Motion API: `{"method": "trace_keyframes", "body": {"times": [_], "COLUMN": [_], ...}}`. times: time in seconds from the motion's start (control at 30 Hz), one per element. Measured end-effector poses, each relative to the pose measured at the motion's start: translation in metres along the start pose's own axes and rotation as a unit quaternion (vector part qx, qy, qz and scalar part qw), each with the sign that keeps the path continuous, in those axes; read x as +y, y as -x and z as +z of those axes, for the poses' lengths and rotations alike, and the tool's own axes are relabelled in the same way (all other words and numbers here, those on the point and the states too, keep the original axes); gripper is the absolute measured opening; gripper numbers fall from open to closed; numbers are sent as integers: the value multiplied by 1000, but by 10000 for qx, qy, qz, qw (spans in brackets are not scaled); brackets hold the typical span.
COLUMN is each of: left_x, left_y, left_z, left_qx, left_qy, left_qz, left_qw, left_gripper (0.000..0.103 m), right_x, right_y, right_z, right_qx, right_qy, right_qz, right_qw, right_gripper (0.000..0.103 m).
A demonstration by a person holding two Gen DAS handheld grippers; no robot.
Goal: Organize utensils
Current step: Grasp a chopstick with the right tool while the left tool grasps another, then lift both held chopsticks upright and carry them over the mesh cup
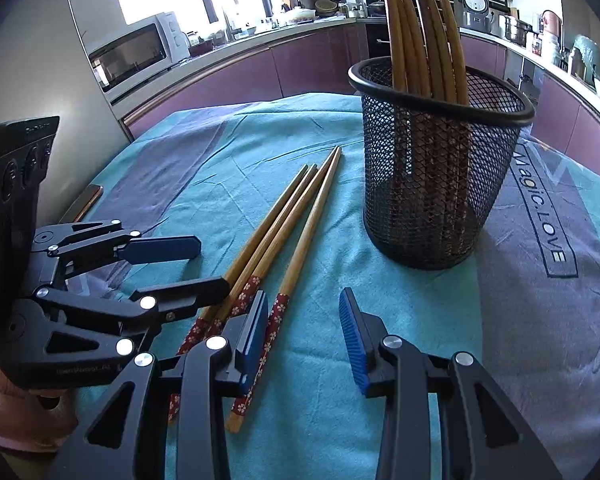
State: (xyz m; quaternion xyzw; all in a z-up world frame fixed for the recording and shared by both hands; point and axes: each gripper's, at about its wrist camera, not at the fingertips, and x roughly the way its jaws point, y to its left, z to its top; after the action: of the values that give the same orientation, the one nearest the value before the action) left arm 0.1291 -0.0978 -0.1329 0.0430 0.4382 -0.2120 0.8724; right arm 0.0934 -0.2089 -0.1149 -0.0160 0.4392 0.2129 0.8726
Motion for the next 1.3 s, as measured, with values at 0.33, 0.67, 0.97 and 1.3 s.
{"method": "trace_keyframes", "body": {"times": [0.33, 0.67, 0.97, 1.3], "left_x": [5, 7, 10, 13], "left_y": [-7, -20, -24, -9], "left_z": [10, 28, 33, 26], "left_qx": [76, 155, 154, 23], "left_qy": [-12, 17, 352, 533], "left_qz": [97, 114, 79, -135], "left_qw": [9999, 9998, 9992, 9985], "left_gripper": [34, 25, 9, 8], "right_x": [-1, -2, -9, -13], "right_y": [-13, -26, -23, -2], "right_z": [14, 29, 26, 20], "right_qx": [-36, -51, -89, -255], "right_qy": [44, -26, -309, -384], "right_qz": [-145, -231, -31, 222], "right_qw": [9999, 9997, 9995, 9987], "right_gripper": [35, 22, 7, 6]}}
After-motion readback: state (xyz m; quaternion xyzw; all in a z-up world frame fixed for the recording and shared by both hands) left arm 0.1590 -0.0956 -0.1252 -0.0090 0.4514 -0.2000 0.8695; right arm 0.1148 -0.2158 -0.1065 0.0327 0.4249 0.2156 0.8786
